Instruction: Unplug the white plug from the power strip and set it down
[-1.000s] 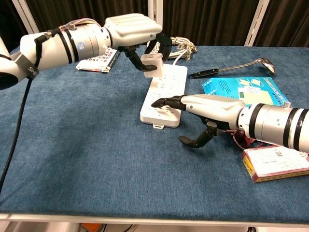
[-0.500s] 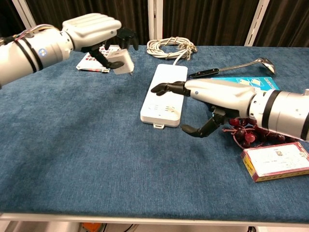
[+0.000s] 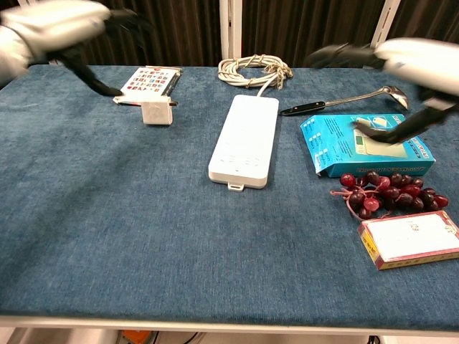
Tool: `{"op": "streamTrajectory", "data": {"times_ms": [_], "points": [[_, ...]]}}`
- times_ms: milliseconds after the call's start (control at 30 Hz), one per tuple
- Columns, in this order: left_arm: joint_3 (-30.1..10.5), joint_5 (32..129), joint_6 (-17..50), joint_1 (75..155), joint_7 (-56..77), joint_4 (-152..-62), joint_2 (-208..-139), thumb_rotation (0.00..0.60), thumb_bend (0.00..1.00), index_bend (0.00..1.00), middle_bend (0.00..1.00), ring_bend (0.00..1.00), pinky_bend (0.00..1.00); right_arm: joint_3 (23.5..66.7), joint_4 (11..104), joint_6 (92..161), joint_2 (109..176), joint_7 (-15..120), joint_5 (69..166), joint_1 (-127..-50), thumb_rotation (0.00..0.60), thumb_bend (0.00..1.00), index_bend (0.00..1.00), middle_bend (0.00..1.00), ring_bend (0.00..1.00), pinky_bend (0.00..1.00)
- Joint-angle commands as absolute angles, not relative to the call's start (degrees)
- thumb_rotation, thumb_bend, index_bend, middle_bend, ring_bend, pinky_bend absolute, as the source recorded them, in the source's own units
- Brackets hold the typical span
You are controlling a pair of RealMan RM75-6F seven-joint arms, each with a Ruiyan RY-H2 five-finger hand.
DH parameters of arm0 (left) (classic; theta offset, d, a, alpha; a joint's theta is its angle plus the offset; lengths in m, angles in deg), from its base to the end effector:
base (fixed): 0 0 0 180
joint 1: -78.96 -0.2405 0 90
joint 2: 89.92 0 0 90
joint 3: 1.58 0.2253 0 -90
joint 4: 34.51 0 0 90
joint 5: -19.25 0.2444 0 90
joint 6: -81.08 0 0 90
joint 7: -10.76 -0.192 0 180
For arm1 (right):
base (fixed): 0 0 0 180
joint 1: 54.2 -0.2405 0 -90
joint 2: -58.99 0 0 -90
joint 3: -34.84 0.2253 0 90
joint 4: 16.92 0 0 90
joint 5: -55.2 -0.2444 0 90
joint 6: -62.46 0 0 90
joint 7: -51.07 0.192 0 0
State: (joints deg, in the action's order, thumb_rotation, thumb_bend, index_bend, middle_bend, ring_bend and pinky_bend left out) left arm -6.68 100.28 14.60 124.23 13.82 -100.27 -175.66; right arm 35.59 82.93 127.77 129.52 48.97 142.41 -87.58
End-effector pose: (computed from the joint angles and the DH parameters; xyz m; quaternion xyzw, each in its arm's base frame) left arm -0.1412 0.4242 0.0047 -0.7316 -0.2555 -0.4552 0.4385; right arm -0.1309 -0.2999 -0.0008 0.7535 -0.3589 0.4341 0.3390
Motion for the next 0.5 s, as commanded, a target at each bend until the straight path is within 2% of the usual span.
{"op": "streamTrajectory", "data": {"times_ms": [33,200,300,367,500], "points": [[-7.41,96.06,9.32,116.83,12.56,-108.90,-166.48,0.600,0.12,0.14,0.22,0.13,0.24,33.87,85.61,134.20,123.07,48.03,142.77,-81.98,0.600,0.40,0.02,0.08,0.00,0.00],[-5.40,92.23,4.43,108.22,10.09,-115.60,-158.92,0.600,0.12,0.14,0.22,0.13,0.20,32.21,85.12,140.95,118.49,51.41,143.25,-75.86,0.600,0.40,0.02,0.08,0.00,0.00],[-3.64,90.75,2.29,103.59,9.31,-118.72,-156.03,0.600,0.12,0.14,0.21,0.10,0.14,31.48,84.29,144.04,116.99,53.68,143.37,-72.72,0.600,0.41,0.01,0.08,0.00,0.00],[-3.02,90.13,0.35,100.64,10.17,-120.32,-155.01,0.600,0.12,0.14,0.21,0.08,0.10,31.31,83.82,145.89,116.48,54.77,143.31,-70.86,0.600,0.41,0.01,0.09,0.00,0.00],[-1.84,90.16,-3.18,95.89,10.97,-122.10,-154.90,0.600,0.12,0.14,0.21,0.08,0.09,30.98,83.17,148.93,116.73,55.09,144.34,-67.98,0.600,0.41,0.01,0.09,0.00,0.00]]}}
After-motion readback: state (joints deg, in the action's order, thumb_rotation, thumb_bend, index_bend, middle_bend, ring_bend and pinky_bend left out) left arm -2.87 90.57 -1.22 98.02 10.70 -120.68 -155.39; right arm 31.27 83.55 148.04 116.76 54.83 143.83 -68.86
